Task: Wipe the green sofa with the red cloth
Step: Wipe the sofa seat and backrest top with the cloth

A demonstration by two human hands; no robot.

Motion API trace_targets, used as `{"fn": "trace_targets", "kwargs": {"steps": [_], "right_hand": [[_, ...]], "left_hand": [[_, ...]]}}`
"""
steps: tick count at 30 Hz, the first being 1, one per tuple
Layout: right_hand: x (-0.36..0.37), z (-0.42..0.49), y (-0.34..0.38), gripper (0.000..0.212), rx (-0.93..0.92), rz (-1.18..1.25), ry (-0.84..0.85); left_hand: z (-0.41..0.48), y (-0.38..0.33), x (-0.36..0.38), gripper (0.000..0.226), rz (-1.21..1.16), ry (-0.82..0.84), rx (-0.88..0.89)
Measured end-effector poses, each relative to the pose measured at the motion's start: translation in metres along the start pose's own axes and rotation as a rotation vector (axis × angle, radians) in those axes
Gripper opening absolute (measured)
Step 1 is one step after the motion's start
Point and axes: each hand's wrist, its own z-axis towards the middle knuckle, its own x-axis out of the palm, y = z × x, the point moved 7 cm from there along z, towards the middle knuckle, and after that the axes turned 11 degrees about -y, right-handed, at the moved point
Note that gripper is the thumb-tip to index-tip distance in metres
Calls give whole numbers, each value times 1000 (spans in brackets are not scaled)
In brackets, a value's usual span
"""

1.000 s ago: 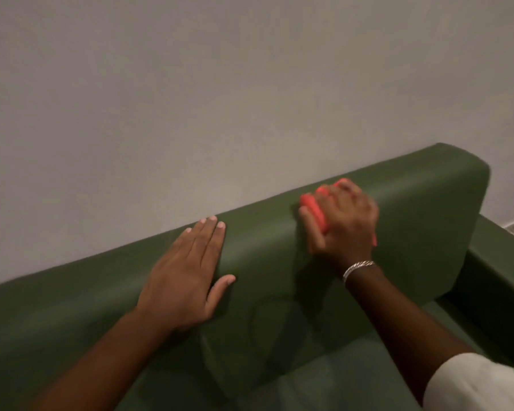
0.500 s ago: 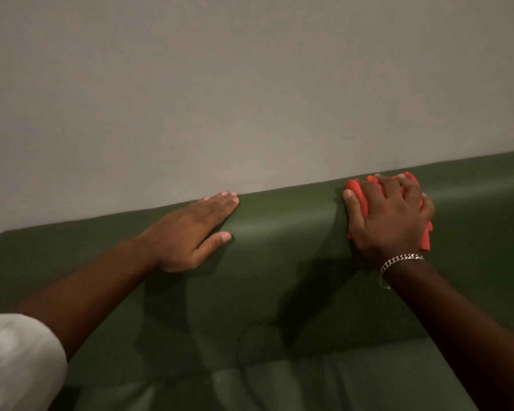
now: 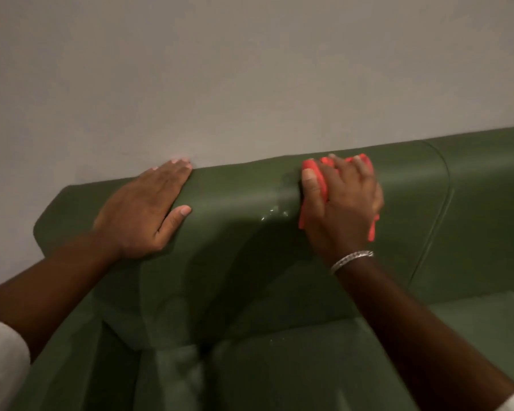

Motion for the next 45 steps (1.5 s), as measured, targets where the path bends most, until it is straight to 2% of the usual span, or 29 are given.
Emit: {"fn": "trace_targets", "kwargs": {"steps": [2, 4, 6, 8, 9, 12, 13, 14, 17, 19, 22, 26, 29, 31, 33, 36, 38, 41, 45], "right_hand": [[17, -33, 35, 42, -55, 24, 22], [36, -67, 59, 42, -240, -56, 47], [42, -83, 56, 43, -479, -116, 7], [38, -76, 34, 43, -548, -137, -83], [35, -68, 23, 41, -472, -120, -122], [29, -54, 18, 40, -45, -34, -268], [33, -59, 29, 41, -8, -36, -269], [38, -66, 44, 41, -83, -56, -236], [45, -87, 63, 37, -571, -85, -135], [38, -92, 43, 32, -705, -61, -161], [29, -112, 5, 33, -501, 27, -154], [37, -198, -54, 35, -214, 127, 92], [48, -264, -118, 35, -23, 48, 233], [58, -293, -152, 35, 165, -43, 249], [70, -315, -159, 39, 276, -111, 219], [93, -338, -142, 51, 322, -242, 196], [105, -349, -131, 51, 296, -382, 184], [119, -363, -120, 43, 143, -500, 277], [119, -373, -109, 38, -110, -390, 437]], "left_hand": [[0, 0, 2, 72, 28, -20, -11], [0, 1, 4, 72, 42, -29, -5], [-2, 3, 5, 72, 51, -45, -26], [-3, 3, 4, 71, 69, -90, -57], [-5, 2, 5, 70, 78, -117, -73], [-13, 1, 8, 69, 89, -222, -143], [-17, 0, 9, 69, 96, -255, -164], [-21, -2, 10, 69, 106, -282, -178], [-32, -9, 13, 70, 148, -319, -189], [-40, -12, 19, 73, 194, -306, -194], [-63, -22, 34, 76, 281, -321, -227], [-99, -43, 79, 78, 291, -345, -293], [-105, -37, 98, 75, 228, -417, -298], [-105, -34, 101, 74, 199, -433, -304], [-111, -37, 107, 75, 192, -443, -293], [-133, -52, 126, 76, 239, -409, -281], [-154, -59, 148, 80, 203, -331, -276], [-181, -71, 179, 84, 121, -233, -269], [-222, -107, 206, 81, -69, -139, -267]]}}
